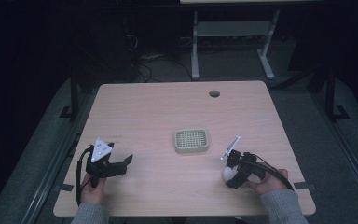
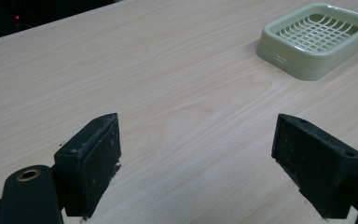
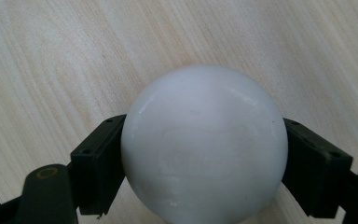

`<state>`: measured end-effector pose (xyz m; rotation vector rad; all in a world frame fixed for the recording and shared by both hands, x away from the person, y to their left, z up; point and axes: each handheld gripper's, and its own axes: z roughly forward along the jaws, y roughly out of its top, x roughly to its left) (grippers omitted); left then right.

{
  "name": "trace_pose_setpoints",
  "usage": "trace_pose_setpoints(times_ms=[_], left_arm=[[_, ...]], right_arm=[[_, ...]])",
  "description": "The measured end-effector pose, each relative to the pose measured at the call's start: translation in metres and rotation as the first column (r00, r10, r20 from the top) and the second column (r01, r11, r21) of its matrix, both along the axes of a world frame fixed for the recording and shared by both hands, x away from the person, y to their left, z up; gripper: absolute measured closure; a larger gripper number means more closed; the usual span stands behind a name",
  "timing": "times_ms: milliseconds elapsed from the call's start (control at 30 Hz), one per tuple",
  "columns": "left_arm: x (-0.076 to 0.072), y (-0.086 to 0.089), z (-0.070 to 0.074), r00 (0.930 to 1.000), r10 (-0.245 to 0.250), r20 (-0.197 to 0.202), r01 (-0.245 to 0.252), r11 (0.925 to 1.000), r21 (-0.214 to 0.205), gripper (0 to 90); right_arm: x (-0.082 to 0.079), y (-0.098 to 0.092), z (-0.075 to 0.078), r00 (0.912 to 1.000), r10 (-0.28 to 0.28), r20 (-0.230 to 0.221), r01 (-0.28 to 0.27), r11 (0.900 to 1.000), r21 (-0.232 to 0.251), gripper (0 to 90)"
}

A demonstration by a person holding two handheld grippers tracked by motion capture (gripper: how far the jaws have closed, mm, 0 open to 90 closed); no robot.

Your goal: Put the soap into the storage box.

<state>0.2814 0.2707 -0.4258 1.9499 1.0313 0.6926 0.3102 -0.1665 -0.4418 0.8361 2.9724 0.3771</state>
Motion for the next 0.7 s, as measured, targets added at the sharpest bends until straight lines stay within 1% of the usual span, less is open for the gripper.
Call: trace_pose_setpoints(times_ms=[67, 133, 300, 467, 500, 567, 600, 700], left_arm=[[-0.0001, -0.0001, 0.0001, 1.0, 0.001, 0.0, -0.001, 1.0, 0.0, 15.3], [-0.0002, -0.0003, 0.0001, 1.0, 0.0, -0.001, 0.0, 1.0, -0.001, 15.2], [-0.0004, 0.0001, 0.0005, 1.0, 0.002, 0.002, -0.002, 1.0, 0.0, 15.2], [-0.0002, -0.0008, 0.0005, 1.0, -0.004, 0.001, 0.004, 1.0, 0.0, 15.2], [-0.0002, -0.001, 0.0004, 1.0, -0.004, 0.001, 0.004, 1.0, 0.0, 15.2], [-0.0002, -0.001, 0.0004, 1.0, -0.004, 0.001, 0.004, 1.0, 0.0, 15.2], [-0.0003, -0.0008, 0.0004, 1.0, -0.003, 0.001, 0.003, 1.0, -0.002, 15.2], [-0.0003, 0.0001, 0.0006, 1.0, 0.001, 0.003, -0.001, 1.0, -0.002, 15.2]], right_arm=[[0.0, 0.0001, 0.0004, 1.0, 0.001, -0.001, -0.001, 1.0, -0.002, 21.4], [0.0005, -0.0004, 0.0003, 1.0, -0.001, -0.006, 0.001, 1.0, 0.007, 21.6], [-0.0003, -0.002, 0.0003, 1.0, 0.002, -0.002, -0.002, 0.9998, 0.018, 21.9], [0.0002, -0.0032, 0.0008, 0.9998, -0.009, -0.019, 0.01, 0.9989, 0.045, 22.0], [-0.0003, -0.0031, 0.0016, 0.9999, -0.011, -0.006, 0.011, 0.9988, 0.047, 22.0], [0.0001, -0.0024, 0.003, 0.9999, -0.007, -0.009, 0.007, 0.9984, 0.056, 22.0], [0.0, -0.0017, 0.0041, 1.0, -0.004, 0.0, 0.004, 0.9984, 0.057, 22.0], [0.0018, -0.0005, 0.0079, 1.0, -0.004, 0.005, 0.003, 0.9982, 0.06, 22.0]])
